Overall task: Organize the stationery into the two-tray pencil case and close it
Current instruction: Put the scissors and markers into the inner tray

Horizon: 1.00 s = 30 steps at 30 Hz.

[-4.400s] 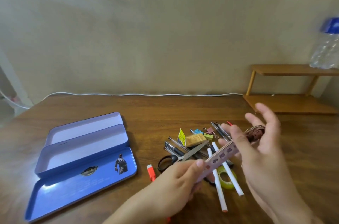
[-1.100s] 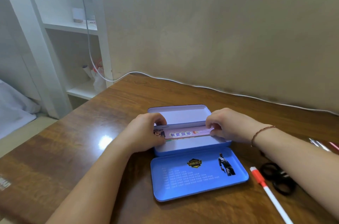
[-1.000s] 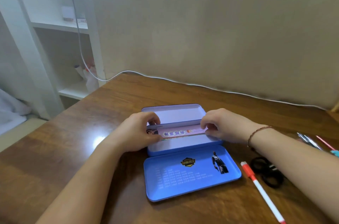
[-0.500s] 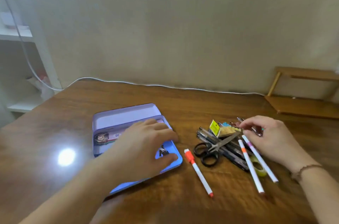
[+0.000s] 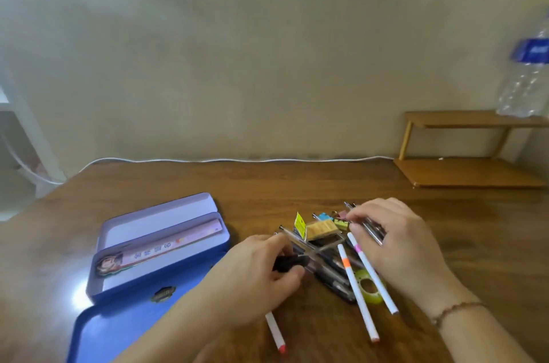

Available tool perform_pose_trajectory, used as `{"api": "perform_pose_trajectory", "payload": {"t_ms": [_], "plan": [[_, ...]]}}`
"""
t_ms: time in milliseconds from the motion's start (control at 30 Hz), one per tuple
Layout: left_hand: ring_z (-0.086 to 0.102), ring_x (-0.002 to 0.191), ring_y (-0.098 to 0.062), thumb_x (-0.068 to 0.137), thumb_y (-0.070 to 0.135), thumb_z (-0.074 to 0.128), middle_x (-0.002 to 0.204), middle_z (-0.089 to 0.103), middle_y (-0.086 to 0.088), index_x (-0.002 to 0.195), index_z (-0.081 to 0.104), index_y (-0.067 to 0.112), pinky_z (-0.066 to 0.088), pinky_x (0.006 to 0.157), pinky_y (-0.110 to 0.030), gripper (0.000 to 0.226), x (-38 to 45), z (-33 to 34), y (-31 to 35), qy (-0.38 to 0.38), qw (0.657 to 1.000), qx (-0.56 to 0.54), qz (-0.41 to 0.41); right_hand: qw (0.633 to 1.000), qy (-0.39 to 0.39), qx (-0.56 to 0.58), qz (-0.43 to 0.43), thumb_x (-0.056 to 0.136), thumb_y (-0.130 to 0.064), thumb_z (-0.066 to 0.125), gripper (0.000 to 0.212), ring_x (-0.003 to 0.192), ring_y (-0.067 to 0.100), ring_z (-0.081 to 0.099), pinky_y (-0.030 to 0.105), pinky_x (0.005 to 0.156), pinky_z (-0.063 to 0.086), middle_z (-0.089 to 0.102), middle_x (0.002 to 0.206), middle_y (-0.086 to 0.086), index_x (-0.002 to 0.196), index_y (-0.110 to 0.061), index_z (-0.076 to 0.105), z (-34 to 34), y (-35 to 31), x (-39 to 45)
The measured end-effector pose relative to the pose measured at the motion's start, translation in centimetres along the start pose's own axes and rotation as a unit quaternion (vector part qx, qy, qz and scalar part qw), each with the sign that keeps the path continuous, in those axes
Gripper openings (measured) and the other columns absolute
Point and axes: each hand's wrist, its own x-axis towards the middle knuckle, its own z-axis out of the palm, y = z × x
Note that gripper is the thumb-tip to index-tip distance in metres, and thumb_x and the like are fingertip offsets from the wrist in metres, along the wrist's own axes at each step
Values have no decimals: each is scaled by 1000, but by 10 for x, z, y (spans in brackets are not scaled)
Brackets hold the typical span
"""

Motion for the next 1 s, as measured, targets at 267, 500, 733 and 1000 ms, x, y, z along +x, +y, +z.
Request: {"api": "perform_pose_trajectory", "payload": {"t_ms": [267, 500, 733, 1000], "plan": [[50, 49, 2, 103, 25, 41, 56, 57, 18, 73, 58, 18, 39, 45, -13, 35, -13, -29, -11, 100, 946, -276, -135, 986, -47, -36, -154, 84, -45, 52, 39, 88, 12, 70, 35, 82, 55, 75, 96, -9, 105, -22, 75, 24, -69, -11], [61, 77, -15, 97, 54, 38, 85, 67, -1, 90, 64, 25, 49, 70, -31, 40, -40, -67, -48, 60, 973, -220, -18, 987, -59, 20, -146, 63, -10, 87, 38, 92, -1, 63, 10, 88, 46, 70, 92, -11, 98, -20, 76, 28, -74, -14], [51, 115, -16, 96, 27, 57, 115, 58, 9, 116, 63, 20, 35, 92, -24, 22, -86, -102, -186, 213, 964, -11, -157, 969, -151, 134, -143, 78, 3, 73, 37, 91, -1, 61, 7, 77, 44, 62, 95, -21, 101, -26, 72, 67, -108, 35], [63, 91, -7, 88, 61, 26, 99, 67, 16, 109, 58, 42, 47, 74, -17, 42, -82, -88, -207, 160, 957, -168, -172, 924, -290, 109, -225, 90, 3, 58, 32, 91, 11, 58, 28, 83, 51, 58, 99, -8, 107, -22, 68, 163, -181, 98]]}}
